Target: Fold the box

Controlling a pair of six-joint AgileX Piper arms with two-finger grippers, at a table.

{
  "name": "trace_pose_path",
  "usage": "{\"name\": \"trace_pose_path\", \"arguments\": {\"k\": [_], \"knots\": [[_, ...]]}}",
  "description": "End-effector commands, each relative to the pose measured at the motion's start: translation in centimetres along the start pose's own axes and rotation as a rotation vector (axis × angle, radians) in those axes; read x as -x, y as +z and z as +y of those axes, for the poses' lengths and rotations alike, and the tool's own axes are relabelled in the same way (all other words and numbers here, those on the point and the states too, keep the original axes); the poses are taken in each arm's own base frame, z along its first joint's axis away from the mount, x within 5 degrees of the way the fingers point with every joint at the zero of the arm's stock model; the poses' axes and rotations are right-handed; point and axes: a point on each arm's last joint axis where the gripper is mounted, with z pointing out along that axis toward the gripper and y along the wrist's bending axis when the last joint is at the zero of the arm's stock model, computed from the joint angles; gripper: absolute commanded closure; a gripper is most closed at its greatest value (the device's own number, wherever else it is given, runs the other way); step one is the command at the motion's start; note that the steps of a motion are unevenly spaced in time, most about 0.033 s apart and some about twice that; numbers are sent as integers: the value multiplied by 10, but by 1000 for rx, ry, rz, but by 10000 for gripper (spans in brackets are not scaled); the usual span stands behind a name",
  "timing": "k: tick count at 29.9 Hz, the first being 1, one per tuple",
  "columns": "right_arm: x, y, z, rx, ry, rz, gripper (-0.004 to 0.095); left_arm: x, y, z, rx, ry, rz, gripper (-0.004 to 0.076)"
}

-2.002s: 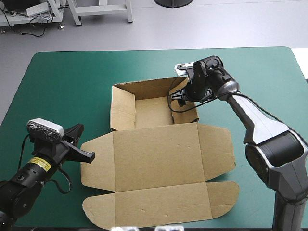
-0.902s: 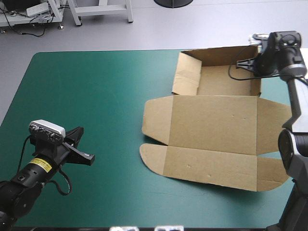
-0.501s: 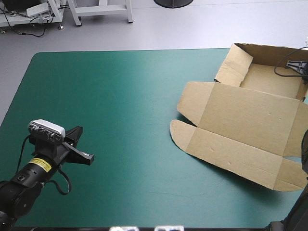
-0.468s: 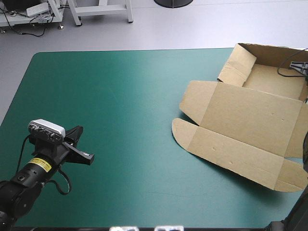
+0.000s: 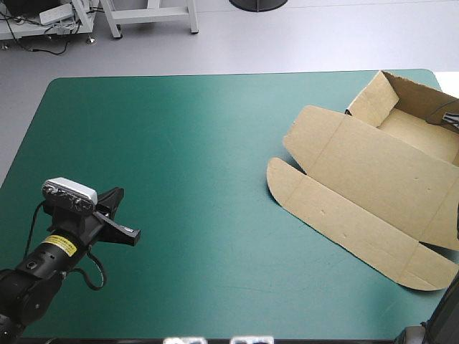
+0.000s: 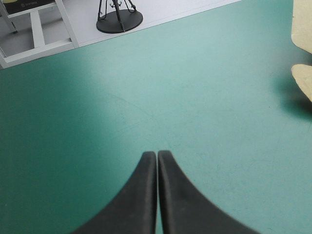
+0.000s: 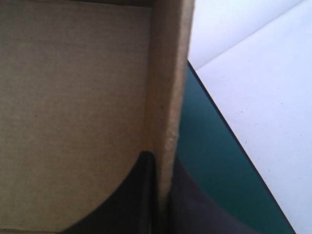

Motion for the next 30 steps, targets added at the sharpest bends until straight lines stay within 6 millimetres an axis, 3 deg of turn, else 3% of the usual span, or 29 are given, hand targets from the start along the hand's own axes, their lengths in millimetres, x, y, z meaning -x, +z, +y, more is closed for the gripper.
{"name": "trace_pose_path", "arguments": {"k": [1,4,7,15,23,30], "knots": [[4,-34,-3,-6,1,-78,921,15,-5,0,-3,-6,-100,727],[4,-34,-3,-6,-5,-80,920,15,-5,0,-3,-6,-100,727],[4,-34,-1,9,-25,-78,850,15,-5,0,-3,-6,-98,727],[3,-51,-5,2,-16,-113,305,14,-5,0,-4,-6,-92,727],[-2,-94,-9,36,19,-197,283,14,-5,0,-3,-5,-94,727],[-25,-179,1,222,26,-356,286,16,-6,0,2,7,-114,727]]}}
